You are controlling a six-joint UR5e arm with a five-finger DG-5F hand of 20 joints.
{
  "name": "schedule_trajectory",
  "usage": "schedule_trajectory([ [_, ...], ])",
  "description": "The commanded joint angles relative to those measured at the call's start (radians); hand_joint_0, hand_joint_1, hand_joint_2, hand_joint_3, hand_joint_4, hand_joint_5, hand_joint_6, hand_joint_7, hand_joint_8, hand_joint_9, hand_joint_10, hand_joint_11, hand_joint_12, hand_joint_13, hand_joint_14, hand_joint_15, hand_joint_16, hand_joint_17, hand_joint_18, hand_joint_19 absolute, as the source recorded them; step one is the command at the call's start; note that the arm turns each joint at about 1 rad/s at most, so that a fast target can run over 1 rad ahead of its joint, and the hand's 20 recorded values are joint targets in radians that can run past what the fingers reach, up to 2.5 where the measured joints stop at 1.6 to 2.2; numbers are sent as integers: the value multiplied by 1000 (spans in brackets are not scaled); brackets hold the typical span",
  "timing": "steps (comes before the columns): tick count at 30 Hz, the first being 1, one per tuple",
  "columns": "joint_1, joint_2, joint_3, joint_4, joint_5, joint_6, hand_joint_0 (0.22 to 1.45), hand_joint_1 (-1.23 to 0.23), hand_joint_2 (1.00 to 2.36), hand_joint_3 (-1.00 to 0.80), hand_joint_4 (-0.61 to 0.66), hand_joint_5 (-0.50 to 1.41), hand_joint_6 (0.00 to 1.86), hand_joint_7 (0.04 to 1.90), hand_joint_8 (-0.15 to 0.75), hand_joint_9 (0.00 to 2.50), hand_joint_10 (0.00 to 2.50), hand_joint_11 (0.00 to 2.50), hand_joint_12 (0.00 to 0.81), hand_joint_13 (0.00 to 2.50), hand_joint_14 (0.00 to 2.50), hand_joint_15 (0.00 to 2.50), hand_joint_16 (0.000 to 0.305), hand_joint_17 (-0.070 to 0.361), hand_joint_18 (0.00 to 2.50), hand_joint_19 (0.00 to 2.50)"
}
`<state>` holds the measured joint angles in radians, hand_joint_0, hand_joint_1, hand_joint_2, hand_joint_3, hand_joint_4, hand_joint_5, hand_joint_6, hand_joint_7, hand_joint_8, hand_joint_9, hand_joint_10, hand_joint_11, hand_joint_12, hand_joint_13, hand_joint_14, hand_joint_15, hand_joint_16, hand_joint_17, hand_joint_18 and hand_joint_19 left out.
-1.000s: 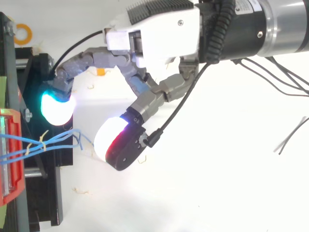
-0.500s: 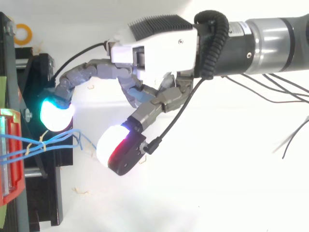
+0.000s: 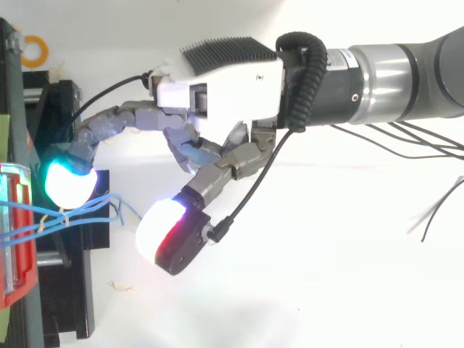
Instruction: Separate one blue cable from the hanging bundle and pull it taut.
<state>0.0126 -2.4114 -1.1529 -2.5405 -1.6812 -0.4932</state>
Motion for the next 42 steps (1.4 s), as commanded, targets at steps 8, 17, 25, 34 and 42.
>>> schedule_trajectory([
  [8,4,-20,-8,32,1,30,350,-446,1000,-500,281,-172,502,721,306,2002,809,1669,442,1972,6,1566,88,199,1838,465],
  [17,15,-21,-8,29,9,91,350,-449,1000,-500,314,-155,503,819,306,1977,808,1650,445,1954,6,1569,89,200,1783,474],
  [25,13,-20,5,28,11,91,350,-450,1000,-500,359,-145,503,904,316,1935,756,1663,455,1923,5,1550,89,200,1730,478],
  [34,10,-20,97,-136,6,143,354,-440,1000,-500,375,-104,503,993,320,1939,582,1750,458,1912,5,1538,88,198,1697,502],
  [42,9,-20,113,-164,5,165,356,-427,1000,-500,343,-56,504,1067,329,1971,364,1823,452,1891,7,1498,87,197,1667,492],
])
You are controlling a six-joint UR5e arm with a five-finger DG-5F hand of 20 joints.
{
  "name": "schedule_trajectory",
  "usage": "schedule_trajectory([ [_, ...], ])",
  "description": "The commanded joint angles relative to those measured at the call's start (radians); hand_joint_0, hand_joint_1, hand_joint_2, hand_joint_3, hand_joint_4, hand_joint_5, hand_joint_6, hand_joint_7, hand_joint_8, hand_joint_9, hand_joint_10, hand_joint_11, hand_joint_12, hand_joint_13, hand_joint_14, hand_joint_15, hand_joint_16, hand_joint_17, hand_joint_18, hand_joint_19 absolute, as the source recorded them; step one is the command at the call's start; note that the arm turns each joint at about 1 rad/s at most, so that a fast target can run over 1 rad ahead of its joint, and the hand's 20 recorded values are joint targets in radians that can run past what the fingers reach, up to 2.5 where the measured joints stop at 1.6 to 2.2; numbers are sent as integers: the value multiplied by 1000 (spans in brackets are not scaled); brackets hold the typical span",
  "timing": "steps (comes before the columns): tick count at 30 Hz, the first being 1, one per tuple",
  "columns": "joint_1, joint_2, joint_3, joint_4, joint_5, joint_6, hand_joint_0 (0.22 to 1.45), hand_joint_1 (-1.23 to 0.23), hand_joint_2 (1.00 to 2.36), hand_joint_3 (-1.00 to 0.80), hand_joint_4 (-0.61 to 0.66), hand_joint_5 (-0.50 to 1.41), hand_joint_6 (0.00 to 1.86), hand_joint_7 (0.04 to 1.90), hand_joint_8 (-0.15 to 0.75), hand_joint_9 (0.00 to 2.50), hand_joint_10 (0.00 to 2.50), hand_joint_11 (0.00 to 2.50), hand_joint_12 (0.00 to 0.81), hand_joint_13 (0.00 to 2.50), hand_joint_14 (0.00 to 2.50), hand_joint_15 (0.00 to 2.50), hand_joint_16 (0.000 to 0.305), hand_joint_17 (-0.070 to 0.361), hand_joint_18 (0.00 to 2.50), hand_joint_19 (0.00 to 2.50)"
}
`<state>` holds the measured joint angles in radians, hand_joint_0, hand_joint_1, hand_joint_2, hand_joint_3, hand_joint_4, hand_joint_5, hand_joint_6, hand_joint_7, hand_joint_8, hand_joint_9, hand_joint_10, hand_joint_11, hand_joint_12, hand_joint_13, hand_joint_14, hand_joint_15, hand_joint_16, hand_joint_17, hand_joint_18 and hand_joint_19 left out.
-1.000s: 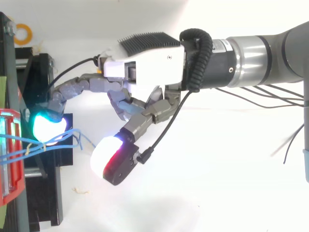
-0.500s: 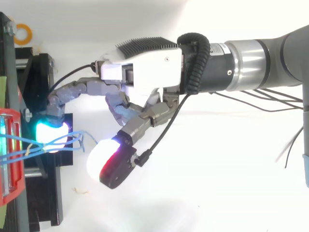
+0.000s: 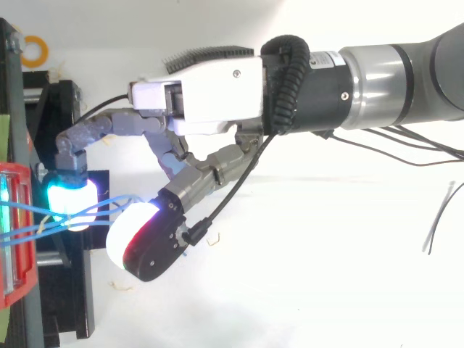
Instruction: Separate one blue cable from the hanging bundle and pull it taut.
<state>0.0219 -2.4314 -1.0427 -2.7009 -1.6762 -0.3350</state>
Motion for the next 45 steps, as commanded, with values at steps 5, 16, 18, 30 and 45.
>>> schedule_trajectory([
  [5,4,0,3,-10,3,7,356,-426,1000,-500,342,-49,504,1082,323,1991,167,1903,458,1874,9,1483,88,197,1655,495],
  [16,6,0,23,-10,4,19,357,-430,1000,-500,357,-29,504,1093,346,1817,20,1543,477,1736,18,1271,88,199,1606,488],
  [18,6,0,30,-11,6,19,356,-430,1000,-500,360,-20,504,1088,351,1778,23,1438,475,1723,18,1262,88,197,1593,488],
  [30,9,0,36,-23,4,21,346,-413,1000,-500,268,36,505,1119,311,2150,2,2014,460,2013,0,1592,84,188,1820,575],
  [45,15,0,38,-22,6,21,337,-405,1000,-500,246,75,502,1339,184,1779,2500,1117,388,1620,2203,985,82,184,1607,695],
])
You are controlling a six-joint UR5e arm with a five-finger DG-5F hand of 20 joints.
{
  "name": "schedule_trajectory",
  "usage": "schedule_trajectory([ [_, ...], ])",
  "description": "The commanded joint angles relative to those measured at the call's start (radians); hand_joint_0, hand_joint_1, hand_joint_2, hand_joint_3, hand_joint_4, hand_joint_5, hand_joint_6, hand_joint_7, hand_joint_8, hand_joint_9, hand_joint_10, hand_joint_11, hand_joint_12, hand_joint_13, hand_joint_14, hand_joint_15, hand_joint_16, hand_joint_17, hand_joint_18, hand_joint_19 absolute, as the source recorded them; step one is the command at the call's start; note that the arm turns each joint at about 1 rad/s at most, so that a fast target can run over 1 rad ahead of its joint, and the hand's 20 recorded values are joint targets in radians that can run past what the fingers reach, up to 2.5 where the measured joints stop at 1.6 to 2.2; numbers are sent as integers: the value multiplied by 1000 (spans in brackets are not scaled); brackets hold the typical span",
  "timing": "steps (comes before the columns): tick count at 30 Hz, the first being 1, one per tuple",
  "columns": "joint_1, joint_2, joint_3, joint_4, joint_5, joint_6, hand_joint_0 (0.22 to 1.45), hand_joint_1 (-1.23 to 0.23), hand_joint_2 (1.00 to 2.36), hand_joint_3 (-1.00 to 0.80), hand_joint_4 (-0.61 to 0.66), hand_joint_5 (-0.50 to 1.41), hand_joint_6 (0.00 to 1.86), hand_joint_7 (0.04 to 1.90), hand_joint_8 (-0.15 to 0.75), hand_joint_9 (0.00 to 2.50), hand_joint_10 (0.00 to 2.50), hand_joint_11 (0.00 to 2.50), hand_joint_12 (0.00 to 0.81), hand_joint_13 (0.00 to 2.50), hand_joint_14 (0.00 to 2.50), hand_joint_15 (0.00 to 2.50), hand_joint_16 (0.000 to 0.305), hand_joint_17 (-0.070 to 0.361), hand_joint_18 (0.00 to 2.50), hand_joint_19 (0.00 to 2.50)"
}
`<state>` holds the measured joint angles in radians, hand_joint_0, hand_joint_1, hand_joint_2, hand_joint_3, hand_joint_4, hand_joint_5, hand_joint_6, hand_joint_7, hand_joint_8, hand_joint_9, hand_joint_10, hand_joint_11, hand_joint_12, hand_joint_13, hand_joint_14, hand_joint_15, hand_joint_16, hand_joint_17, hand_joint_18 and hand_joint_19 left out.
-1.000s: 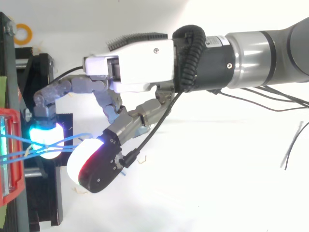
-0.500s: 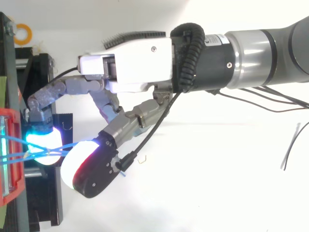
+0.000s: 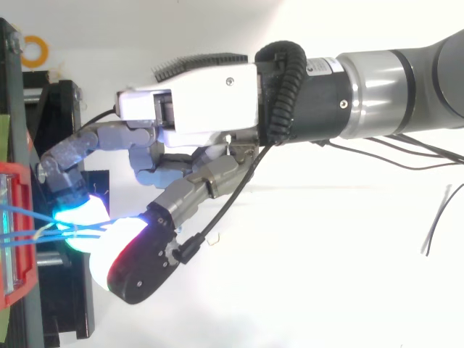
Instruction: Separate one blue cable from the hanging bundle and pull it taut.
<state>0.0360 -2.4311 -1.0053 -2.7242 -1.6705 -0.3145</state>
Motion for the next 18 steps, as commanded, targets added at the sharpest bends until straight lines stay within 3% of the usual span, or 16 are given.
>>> schedule_trajectory([
  [1,1,0,-1,1,0,0,341,-403,1000,-500,237,81,503,1314,192,1773,2500,1198,395,1620,2145,990,81,183,1594,704],
  [3,2,0,-1,1,0,0,342,-400,1000,-500,225,93,503,1291,212,1794,2500,1252,402,1638,1976,1030,80,179,1570,701],
  [7,2,0,1,1,0,0,372,-360,1000,-500,190,113,503,1278,216,1870,2500,1319,401,1638,1921,1012,74,167,1525,729],
  [9,2,0,-1,1,3,0,396,-322,1000,-500,174,118,503,1288,197,1948,2261,1443,382,1621,1921,1011,70,159,1489,750],
  [12,4,0,1,1,6,0,447,-275,1000,-500,156,125,503,1295,185,1986,2124,1509,362,1613,1855,1061,62,139,1422,821],
  [18,4,0,-1,1,23,2,552,-354,1000,-500,104,132,502,1309,141,2012,2053,1554,305,1592,1821,1136,48,107,1366,926],
])
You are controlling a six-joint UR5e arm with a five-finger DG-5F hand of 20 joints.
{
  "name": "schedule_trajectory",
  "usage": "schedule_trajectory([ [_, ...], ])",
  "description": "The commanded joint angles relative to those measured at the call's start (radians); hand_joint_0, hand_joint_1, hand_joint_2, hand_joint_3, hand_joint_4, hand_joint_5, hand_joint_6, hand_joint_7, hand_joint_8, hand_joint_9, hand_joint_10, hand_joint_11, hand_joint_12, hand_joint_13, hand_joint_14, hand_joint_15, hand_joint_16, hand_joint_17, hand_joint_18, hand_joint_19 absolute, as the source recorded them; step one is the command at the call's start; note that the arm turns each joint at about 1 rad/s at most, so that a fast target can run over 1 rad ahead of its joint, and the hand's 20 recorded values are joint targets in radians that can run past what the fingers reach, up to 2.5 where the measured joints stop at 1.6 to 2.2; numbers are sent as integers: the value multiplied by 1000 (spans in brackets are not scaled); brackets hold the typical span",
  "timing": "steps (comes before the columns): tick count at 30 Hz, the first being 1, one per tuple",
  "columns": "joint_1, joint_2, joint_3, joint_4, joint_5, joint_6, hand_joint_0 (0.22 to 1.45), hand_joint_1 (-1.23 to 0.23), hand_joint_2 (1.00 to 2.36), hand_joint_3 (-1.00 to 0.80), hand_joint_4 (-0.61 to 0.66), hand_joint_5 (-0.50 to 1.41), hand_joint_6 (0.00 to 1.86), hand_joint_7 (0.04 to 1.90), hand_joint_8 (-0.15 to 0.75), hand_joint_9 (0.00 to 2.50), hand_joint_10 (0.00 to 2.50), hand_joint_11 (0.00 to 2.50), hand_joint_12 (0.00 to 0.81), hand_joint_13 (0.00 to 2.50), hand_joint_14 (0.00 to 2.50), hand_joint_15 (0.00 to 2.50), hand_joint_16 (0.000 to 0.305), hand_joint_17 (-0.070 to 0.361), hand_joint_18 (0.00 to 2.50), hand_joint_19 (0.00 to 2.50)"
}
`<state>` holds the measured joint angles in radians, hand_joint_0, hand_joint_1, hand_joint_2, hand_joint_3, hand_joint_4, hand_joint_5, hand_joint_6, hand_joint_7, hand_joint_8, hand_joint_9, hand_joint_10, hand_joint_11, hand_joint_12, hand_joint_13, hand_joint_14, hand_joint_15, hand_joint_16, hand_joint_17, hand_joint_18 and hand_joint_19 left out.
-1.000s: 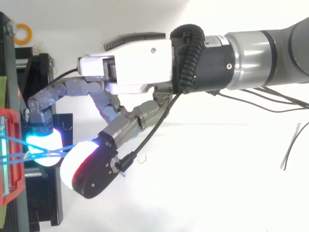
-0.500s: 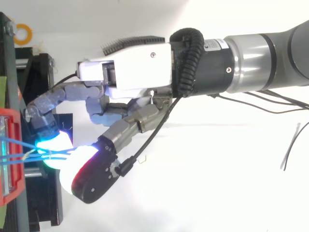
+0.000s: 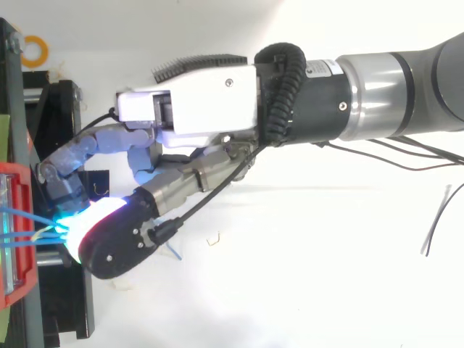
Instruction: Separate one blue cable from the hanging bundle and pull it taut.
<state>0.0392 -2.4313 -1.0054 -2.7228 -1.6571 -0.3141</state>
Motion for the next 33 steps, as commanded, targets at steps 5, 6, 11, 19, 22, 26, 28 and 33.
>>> schedule_trajectory([
  [5,1,0,1,-2,13,17,663,-538,1000,-500,75,135,502,1308,131,2040,2003,1584,294,1604,1809,1145,43,97,1376,947],
  [6,1,0,1,-2,14,26,687,-597,1000,-500,69,136,502,1308,132,2046,1993,1578,299,1613,1791,1159,43,96,1377,956],
  [11,1,0,1,-2,14,35,725,-695,1012,-346,66,139,502,1311,145,2059,1949,1592,315,1643,1783,1139,41,93,1393,950],
  [19,1,1,1,-2,14,35,724,-730,1017,-223,51,143,503,1325,161,2099,1869,1610,311,1673,1772,1136,41,93,1436,944],
  [22,2,0,1,-2,13,35,724,-736,1015,-203,55,145,503,1324,174,2118,1836,1620,318,1686,1766,1138,42,94,1453,946],
  [26,4,1,7,-9,13,44,726,-741,1015,-195,56,145,503,1329,175,2125,1822,1634,313,1695,1761,1133,42,94,1465,946],
  [28,4,1,13,-20,11,53,728,-742,1015,-195,58,146,503,1332,176,2129,1812,1646,313,1697,1760,1137,41,93,1467,953],
  [33,5,11,27,-94,8,63,731,-745,1015,-197,62,146,503,1339,180,2138,1768,1679,314,1704,1742,1151,42,94,1467,944],
])
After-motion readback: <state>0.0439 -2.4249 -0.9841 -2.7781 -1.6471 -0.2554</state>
